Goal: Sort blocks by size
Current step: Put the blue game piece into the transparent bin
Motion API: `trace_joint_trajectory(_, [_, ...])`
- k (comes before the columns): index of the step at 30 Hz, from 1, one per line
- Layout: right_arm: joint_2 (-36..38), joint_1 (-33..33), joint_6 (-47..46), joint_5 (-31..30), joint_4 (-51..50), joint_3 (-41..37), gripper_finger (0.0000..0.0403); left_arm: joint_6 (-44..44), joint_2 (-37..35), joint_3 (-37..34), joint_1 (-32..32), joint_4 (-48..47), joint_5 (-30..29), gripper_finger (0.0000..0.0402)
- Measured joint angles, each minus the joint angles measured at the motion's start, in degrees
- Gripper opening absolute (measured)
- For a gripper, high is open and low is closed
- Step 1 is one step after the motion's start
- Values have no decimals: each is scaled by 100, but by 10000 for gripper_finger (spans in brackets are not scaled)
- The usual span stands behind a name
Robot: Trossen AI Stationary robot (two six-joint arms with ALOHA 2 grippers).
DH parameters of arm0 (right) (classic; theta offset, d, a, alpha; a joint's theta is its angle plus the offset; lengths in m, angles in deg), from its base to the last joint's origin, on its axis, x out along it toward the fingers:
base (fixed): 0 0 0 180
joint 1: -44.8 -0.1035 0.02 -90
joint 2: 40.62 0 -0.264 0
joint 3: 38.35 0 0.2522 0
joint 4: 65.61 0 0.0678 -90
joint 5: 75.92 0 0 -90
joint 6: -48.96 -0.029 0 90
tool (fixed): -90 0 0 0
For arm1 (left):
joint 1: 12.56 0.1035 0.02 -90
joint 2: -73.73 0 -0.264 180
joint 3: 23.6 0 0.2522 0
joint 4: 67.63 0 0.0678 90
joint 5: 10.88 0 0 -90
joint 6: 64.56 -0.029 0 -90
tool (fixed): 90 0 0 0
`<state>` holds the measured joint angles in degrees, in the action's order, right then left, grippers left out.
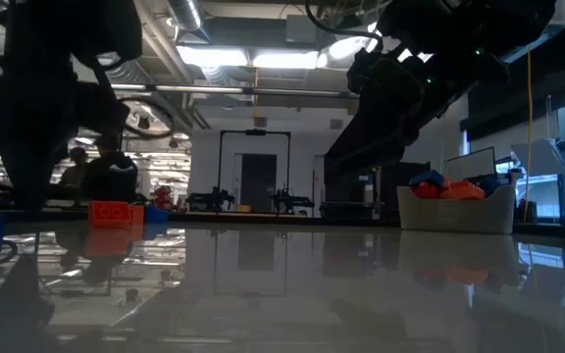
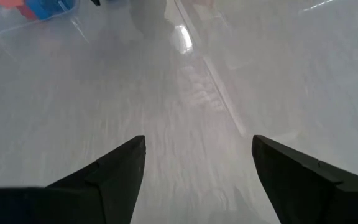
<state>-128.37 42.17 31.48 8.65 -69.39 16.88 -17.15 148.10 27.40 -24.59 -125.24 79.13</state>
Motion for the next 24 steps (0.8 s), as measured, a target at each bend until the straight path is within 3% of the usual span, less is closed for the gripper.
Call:
trace_joint_trajectory(6, [-1,0,2,-2,0,0,294,513,-2,563,-169,-1213,53,235])
trace_joint_trajectory(10, [-1,0,1,-1,-4,0,294,842,-2,469,-288,-1684,133,235])
trace_joint_trajectory(24, [-1,0,0,-8,-30,0,294,569,-9,-57,-281,-917,278,235])
